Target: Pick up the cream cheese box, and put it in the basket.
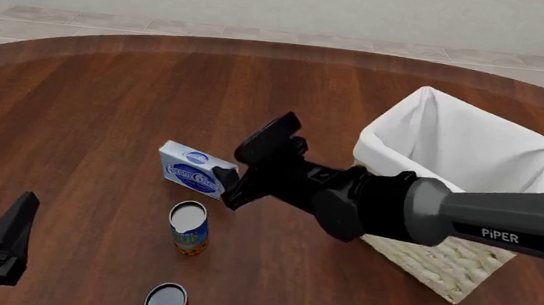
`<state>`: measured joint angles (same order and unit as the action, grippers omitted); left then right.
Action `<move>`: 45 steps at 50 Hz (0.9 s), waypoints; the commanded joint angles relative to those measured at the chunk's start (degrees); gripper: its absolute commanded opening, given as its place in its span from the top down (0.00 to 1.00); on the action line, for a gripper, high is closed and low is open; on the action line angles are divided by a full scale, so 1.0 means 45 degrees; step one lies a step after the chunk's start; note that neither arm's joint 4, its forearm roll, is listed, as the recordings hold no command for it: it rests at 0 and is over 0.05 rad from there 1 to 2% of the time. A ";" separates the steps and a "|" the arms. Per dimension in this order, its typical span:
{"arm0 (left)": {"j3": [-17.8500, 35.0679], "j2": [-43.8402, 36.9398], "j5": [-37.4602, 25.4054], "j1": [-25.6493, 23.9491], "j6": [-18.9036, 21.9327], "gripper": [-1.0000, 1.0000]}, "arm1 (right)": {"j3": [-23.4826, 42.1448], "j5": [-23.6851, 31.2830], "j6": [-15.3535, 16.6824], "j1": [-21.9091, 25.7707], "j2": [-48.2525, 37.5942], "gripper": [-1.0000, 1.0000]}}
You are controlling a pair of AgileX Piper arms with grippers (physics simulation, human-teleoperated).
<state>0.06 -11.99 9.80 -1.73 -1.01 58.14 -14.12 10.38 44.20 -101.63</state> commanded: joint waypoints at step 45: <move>0.0026 -0.0231 0.0224 0.0023 -0.0032 0.00 | 0.2552 0.0908 0.0362 -0.0481 -0.2836 0.00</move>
<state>0.15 -13.17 10.93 -1.57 -1.19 67.40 -11.14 11.62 42.30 -112.25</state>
